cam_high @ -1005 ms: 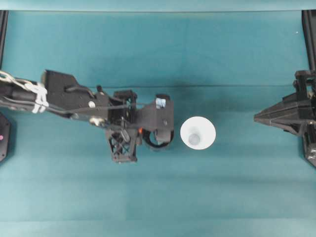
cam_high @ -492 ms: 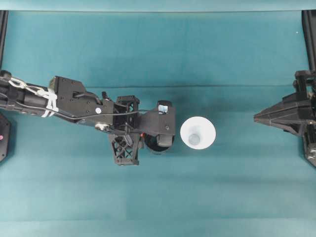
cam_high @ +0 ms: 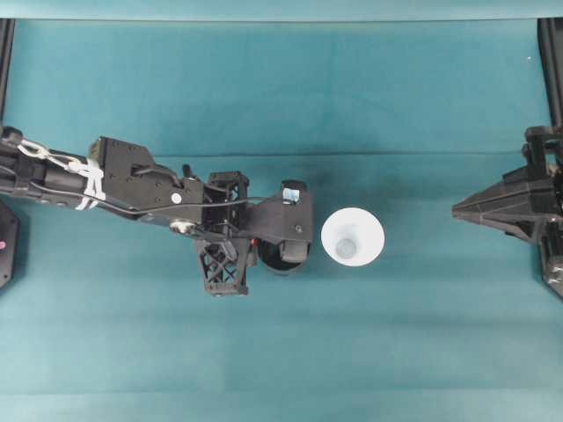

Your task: Put the paper cup into the moved red handle cup holder.

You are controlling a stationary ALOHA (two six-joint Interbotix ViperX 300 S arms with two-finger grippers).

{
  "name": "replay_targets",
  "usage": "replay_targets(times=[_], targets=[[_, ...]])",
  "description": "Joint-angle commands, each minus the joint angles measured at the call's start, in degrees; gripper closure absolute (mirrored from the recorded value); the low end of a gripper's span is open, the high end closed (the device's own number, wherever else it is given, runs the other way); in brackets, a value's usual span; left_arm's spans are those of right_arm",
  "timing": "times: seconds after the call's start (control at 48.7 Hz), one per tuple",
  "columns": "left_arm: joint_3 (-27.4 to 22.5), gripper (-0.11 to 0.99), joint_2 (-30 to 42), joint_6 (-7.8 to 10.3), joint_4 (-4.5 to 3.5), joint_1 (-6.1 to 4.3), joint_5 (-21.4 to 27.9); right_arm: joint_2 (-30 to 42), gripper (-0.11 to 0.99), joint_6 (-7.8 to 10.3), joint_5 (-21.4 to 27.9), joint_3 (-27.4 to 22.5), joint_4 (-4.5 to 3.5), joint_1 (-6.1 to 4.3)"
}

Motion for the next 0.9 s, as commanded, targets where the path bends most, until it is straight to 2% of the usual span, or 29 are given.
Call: replay_targets(times=[0.0, 0.492, 0.533, 0.657, 0.739, 0.8, 0.882], targets=[[-0.97, 0.59, -0.35, -0.18, 0.18, 0.09, -0.79, 0.26, 0.98, 0.53, -0.26, -0.44, 0.09, -0.09], [-0.62, 0.59, -0.70, 0.00, 0.18, 0.00, -1.32, 0.26, 0.98, 0.53, -0.26, -0.35, 0.18, -0.09], [-0.62, 0.53, -0.70, 0.09, 0.18, 0.09, -1.41, 0.35, 0.98, 0.53, -0.26, -0.35, 0.09, -0.09], [-0.35, 0.15, -0.70, 0.09, 0.18, 0.09, -2.72, 0.26, 0.98, 0.53, -0.26, -0.35, 0.09, -0.09], [0.00, -0.04, -0.79, 0.09, 0.18, 0.00, -3.34, 0.26, 0.98, 0.53, -0.26, -0.35, 0.09, -0.09], [0.26, -0.10, -0.79, 0.09, 0.18, 0.00, -3.43, 0.35, 0.98, 0.53, -0.26, -0.35, 0.09, -0.09], [0.62, -0.07, -1.23, 0.09, 0.18, 0.00, -3.16, 0.26, 0.98, 0.53, -0.26, -0.35, 0.09, -0.09]])
